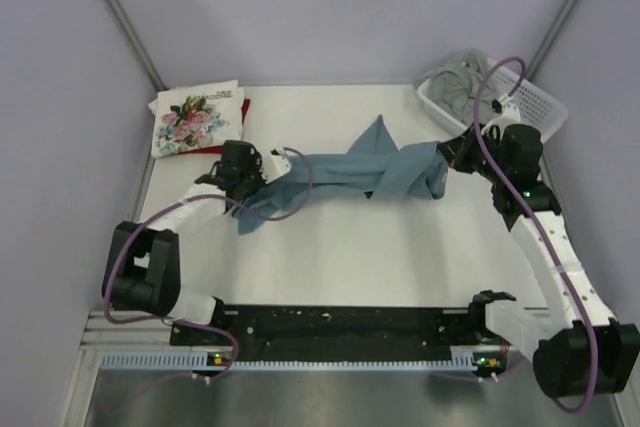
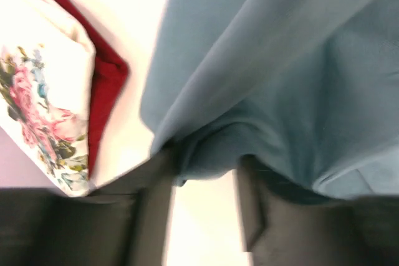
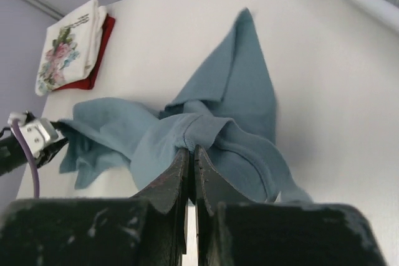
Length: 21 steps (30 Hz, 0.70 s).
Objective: Fold and stack the t-shirts
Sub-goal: Flatten out the tshirt
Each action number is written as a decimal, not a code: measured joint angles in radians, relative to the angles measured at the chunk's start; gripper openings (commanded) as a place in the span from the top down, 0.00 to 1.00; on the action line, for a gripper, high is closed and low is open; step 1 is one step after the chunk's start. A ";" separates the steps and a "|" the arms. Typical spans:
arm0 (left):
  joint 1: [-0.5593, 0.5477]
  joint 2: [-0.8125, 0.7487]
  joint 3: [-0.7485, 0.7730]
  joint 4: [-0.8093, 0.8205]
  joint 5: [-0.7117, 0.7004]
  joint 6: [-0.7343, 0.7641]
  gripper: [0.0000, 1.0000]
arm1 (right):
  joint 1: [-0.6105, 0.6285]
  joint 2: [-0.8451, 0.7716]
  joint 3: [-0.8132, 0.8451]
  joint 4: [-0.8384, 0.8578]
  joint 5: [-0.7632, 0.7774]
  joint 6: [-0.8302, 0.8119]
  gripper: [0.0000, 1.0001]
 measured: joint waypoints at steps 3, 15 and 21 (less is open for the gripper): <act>0.120 -0.092 0.001 -0.043 0.136 0.021 0.29 | 0.000 -0.136 -0.119 0.058 -0.052 0.060 1.00; 0.149 -0.209 0.070 -0.397 0.579 0.069 0.37 | -0.007 0.066 -0.055 0.023 0.088 0.005 0.80; 0.148 -0.206 0.010 -0.438 0.491 0.054 0.36 | -0.073 0.497 0.319 -0.092 0.114 -0.067 0.11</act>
